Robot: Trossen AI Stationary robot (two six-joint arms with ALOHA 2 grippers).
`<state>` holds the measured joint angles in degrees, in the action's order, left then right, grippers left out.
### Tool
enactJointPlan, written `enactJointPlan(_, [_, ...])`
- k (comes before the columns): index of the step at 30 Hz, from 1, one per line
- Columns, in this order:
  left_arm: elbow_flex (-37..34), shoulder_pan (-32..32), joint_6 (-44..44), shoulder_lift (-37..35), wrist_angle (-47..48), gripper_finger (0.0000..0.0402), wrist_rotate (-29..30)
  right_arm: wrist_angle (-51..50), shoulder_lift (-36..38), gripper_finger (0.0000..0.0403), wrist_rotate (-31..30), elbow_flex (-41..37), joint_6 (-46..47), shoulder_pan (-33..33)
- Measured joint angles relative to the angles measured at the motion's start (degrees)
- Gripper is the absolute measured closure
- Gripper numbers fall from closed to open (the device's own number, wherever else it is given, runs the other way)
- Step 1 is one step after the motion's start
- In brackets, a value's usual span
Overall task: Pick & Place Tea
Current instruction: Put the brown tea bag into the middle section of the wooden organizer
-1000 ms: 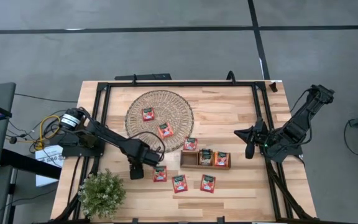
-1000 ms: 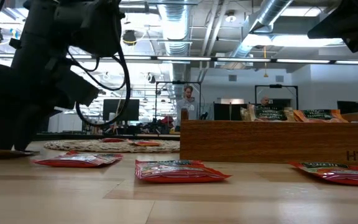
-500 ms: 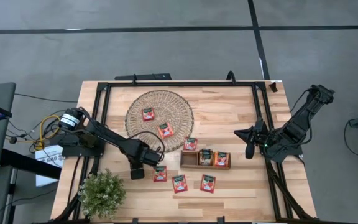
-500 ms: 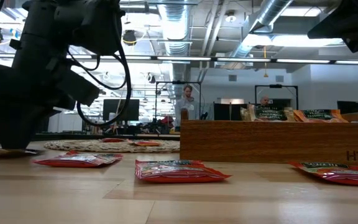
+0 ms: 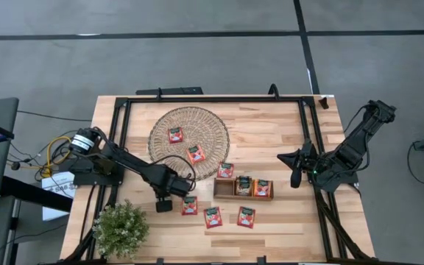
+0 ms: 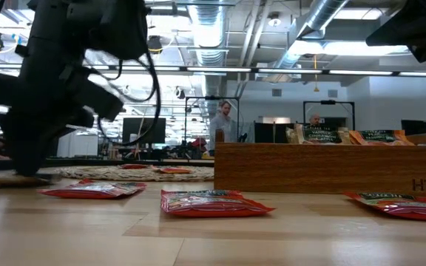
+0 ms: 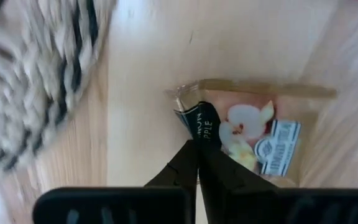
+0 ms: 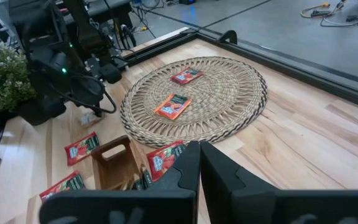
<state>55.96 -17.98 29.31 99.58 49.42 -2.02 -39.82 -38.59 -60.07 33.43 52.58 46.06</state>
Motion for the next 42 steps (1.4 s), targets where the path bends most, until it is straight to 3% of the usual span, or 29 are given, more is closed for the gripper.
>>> enactJointPlan(15, [10.0, 0.0, -1.5, -5.0, 8.7, 0.0401, 5.8, 1.0, 0.0, 0.0400, 0.0, 0.0, 0.0, 0.0])
enactJointPlan(18, [13.2, 0.0, -3.7, -5.4, 9.8, 0.0401, 10.4, 4.2, 0.0, 0.0400, 0.0, 0.0, -1.0, 0.0])
enactJointPlan(24, [21.9, 2.0, -14.1, -5.4, 9.5, 0.0401, 25.9, 15.9, 0.0, 0.0399, 1.1, 0.0, -9.4, -2.2])
enactJointPlan(30, [30.2, 6.1, -27.7, -4.9, 0.9, 0.0401, 36.8, 29.6, -0.8, 0.0366, 9.5, 0.0, -20.6, -9.0])
enactJointPlan(42, [37.0, 11.0, -47.2, 1.8, -18.1, 0.0401, 39.9, 46.5, -9.9, 0.0257, 29.9, 0.0, -30.6, -28.5])
